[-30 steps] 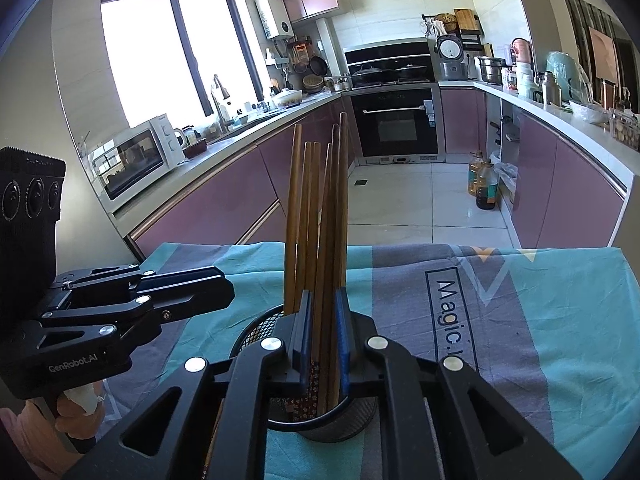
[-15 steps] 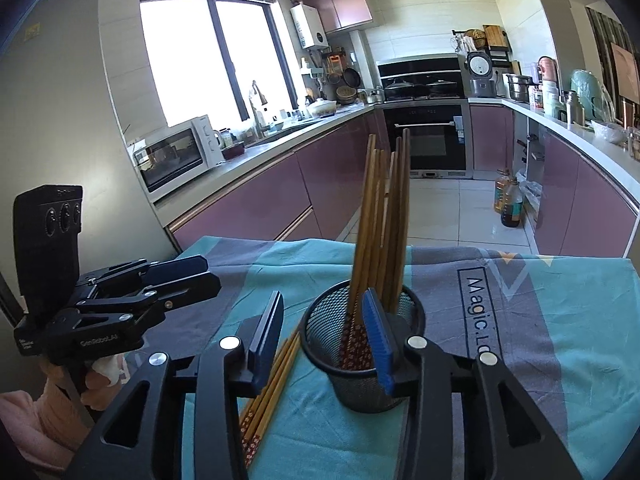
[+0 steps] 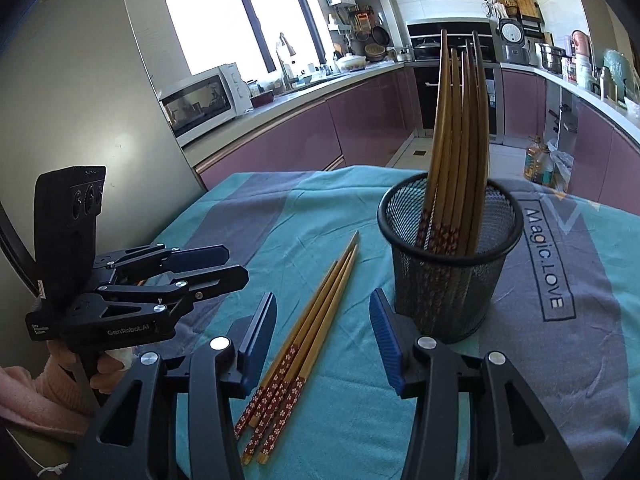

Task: Organize utensils
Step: 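Open both tools and withdraw them from the cup toward the pile, then close the left tool on a chopstick while the right tool grasps another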

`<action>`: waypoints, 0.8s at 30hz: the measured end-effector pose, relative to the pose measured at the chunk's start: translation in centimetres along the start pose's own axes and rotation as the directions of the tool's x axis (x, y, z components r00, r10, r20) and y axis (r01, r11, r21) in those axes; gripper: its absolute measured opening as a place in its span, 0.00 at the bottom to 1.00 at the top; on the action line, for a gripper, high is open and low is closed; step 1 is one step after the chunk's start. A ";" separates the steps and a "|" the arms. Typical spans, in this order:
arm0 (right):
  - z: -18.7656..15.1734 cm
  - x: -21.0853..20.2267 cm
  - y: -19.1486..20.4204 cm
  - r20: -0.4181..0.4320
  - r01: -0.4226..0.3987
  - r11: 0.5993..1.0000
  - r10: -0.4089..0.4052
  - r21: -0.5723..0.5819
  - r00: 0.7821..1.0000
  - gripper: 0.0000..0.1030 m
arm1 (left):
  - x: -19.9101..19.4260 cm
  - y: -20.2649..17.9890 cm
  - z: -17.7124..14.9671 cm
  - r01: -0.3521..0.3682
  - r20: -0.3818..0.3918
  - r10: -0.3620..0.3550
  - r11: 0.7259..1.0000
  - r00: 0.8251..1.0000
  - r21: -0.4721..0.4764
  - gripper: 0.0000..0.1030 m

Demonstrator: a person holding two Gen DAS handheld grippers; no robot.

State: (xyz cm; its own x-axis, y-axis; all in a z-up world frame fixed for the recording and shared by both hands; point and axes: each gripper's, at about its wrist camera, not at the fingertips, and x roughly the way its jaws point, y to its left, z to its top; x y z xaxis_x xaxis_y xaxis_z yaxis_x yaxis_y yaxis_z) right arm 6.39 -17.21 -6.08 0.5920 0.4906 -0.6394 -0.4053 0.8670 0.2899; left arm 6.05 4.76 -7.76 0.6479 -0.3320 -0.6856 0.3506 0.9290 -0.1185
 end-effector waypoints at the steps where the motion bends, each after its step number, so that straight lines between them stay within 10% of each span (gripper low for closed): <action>1: -0.3 0.3 0.1 -0.011 0.003 1.000 -0.003 0.000 1.000 0.45 | 0.3 0.0 -0.4 -0.001 -0.009 0.001 1.000 1.000 -0.001 0.46; 24: -2.4 2.5 -0.4 -0.092 0.030 0.999 -0.026 0.038 0.995 0.45 | 3.6 -2.5 -2.6 0.022 -0.119 -0.020 1.000 0.993 0.012 0.49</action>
State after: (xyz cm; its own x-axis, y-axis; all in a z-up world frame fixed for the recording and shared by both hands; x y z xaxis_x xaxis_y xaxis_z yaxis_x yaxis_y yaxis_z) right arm 6.34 -16.54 -9.52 0.5357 0.4574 -0.7098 -0.3606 0.8840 0.2975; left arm 5.68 1.67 -11.80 0.5554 -0.3287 -0.7639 0.3730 0.9194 -0.1244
